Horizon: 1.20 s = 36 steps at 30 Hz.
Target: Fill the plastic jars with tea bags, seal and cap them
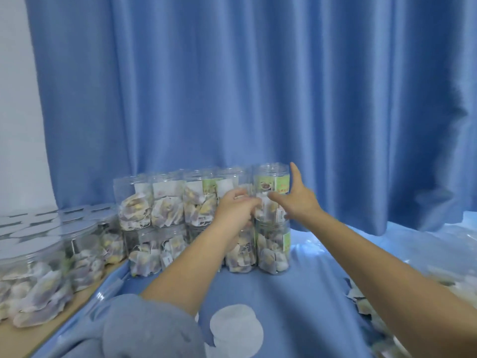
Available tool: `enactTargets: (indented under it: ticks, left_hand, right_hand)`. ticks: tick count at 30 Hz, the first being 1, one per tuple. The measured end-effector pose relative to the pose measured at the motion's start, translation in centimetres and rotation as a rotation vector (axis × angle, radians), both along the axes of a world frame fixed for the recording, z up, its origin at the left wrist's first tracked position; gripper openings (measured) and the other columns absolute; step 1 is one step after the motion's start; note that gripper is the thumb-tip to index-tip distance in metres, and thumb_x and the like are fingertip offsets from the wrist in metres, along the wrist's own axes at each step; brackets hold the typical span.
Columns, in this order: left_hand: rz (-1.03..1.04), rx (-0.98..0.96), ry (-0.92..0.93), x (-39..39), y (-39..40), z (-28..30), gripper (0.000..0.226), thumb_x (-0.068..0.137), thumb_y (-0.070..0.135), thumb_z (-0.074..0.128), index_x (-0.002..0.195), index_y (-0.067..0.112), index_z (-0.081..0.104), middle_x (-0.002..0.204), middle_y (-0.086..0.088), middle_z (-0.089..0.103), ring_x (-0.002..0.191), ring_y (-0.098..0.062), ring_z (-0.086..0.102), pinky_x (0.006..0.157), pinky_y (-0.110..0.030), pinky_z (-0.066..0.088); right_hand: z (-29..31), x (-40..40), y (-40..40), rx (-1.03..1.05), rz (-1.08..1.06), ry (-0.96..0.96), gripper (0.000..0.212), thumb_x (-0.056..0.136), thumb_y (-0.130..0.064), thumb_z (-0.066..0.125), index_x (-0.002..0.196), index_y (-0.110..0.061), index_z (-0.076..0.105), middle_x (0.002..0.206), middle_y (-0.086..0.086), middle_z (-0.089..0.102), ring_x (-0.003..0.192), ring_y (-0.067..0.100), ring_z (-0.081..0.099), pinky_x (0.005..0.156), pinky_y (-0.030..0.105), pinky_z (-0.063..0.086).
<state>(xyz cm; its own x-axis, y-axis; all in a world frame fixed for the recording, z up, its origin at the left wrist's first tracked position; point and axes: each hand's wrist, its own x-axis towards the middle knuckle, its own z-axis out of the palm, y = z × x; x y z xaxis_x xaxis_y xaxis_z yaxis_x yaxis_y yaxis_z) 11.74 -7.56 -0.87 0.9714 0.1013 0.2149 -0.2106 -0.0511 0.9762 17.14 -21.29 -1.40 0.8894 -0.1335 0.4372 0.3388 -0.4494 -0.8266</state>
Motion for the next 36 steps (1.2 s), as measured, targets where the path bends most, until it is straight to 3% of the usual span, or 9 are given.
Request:
enactTargets:
  ticks: [4, 8, 12, 17, 20, 23, 26, 32, 36]
  left_hand:
    - [-0.002, -0.007, -0.110, 2.4, 1.7, -0.7, 0.052, 0.079, 0.011, 0.072, 0.126, 0.019, 0.050, 0.113, 0.001, 0.062, 0.092, -0.014, 0.063, 0.078, -0.032, 0.051]
    - [0.005, -0.037, -0.128, 3.3, 2.4, -1.7, 0.058, 0.076, 0.013, 0.076, 0.127, 0.021, 0.050, 0.122, 0.002, 0.059, 0.100, -0.016, 0.064, 0.082, -0.032, 0.052]
    - [-0.015, -0.003, -0.092, 3.0, 2.3, -2.1, 0.072, 0.072, 0.017, 0.079, 0.135, 0.020, 0.045, 0.132, 0.000, 0.053, 0.114, -0.017, 0.056, 0.097, -0.036, 0.047]
    - [-0.028, 0.162, -0.097, 1.3, 1.1, -1.5, 0.091, 0.070, 0.021, 0.080, 0.146, 0.026, 0.030, 0.149, 0.001, 0.036, 0.133, -0.016, 0.039, 0.105, -0.036, 0.039]
    - [-0.073, 0.361, -0.067, -0.6, -0.1, -1.5, 0.111, 0.065, 0.021, 0.084, 0.149, 0.033, 0.013, 0.153, 0.003, 0.028, 0.136, -0.018, 0.033, 0.103, -0.032, 0.036]
    - [-0.097, 0.523, -0.027, -3.5, -1.3, -2.3, 0.127, 0.059, 0.016, 0.087, 0.150, 0.033, 0.000, 0.153, 0.005, 0.026, 0.136, -0.013, 0.029, 0.100, -0.024, 0.031]
    - [-0.105, 0.446, -0.014, -7.5, -2.3, -4.7, 0.124, 0.058, 0.015, 0.087, 0.149, 0.034, 0.006, 0.143, 0.007, 0.039, 0.121, -0.009, 0.040, 0.091, -0.023, 0.036]
    - [0.001, 0.231, -0.017, -15.4, -3.9, -13.6, 0.115, 0.060, 0.006, 0.083, 0.147, 0.035, 0.015, 0.128, -0.003, 0.057, 0.113, -0.025, 0.057, 0.096, -0.042, 0.047]
    - [-0.024, 0.083, -0.060, -17.1, -3.5, -16.2, 0.086, 0.071, -0.006, 0.073, 0.135, 0.037, 0.035, 0.122, 0.007, 0.061, 0.105, -0.012, 0.062, 0.090, -0.033, 0.051]
  right_hand:
    - [0.7, 5.0, 0.4, -0.110, -0.147, 0.030, 0.090, 0.088, -0.035, 0.062, 0.148, -0.038, -0.006, 0.081, 0.009, 0.055, 0.085, 0.033, 0.061, 0.078, 0.042, 0.055]
    - [1.0, 6.5, -0.3, -0.321, -0.193, 0.071, 0.056, 0.090, -0.040, 0.059, 0.136, -0.027, 0.032, 0.108, 0.018, 0.058, 0.091, 0.030, 0.053, 0.070, 0.030, 0.039]
    - [-0.6, 4.9, -1.1, -0.262, -0.196, -0.095, 0.026, 0.091, -0.023, 0.060, 0.109, -0.014, 0.044, 0.099, 0.014, 0.051, 0.081, 0.026, 0.045, 0.066, 0.031, 0.036]
    - [0.1, -0.1, -2.8, -0.166, -0.133, -0.357, 0.023, 0.090, -0.022, 0.063, 0.108, -0.016, 0.050, 0.091, 0.004, 0.050, 0.073, 0.017, 0.043, 0.059, 0.022, 0.023]
    - [0.9, -3.9, -3.6, -0.232, -0.036, -0.370, 0.027, 0.088, -0.022, 0.065, 0.109, -0.017, 0.049, 0.080, -0.001, 0.043, 0.065, 0.006, 0.041, 0.059, 0.021, 0.025]
    - [0.4, -8.1, -4.1, -0.237, 0.047, -0.263, 0.028, 0.088, -0.023, 0.064, 0.108, -0.024, 0.045, 0.084, -0.002, 0.050, 0.079, 0.018, 0.051, 0.060, 0.026, 0.034]
    - [-2.5, -12.3, -3.9, -0.125, 0.104, -0.183, 0.030, 0.087, -0.016, 0.063, 0.103, -0.028, 0.041, 0.081, -0.006, 0.053, 0.074, 0.018, 0.054, 0.056, 0.022, 0.041]
    - [-12.4, -19.9, -2.4, 0.014, 0.173, -0.194, 0.042, 0.088, -0.006, 0.059, 0.108, -0.037, 0.040, 0.090, -0.014, 0.054, 0.082, 0.014, 0.057, 0.085, 0.035, 0.049]
    - [-15.4, -21.1, -1.9, -0.035, 0.201, -0.283, 0.056, 0.090, -0.010, 0.057, 0.114, -0.056, 0.035, 0.107, -0.017, 0.056, 0.093, 0.011, 0.059, 0.089, 0.025, 0.047]
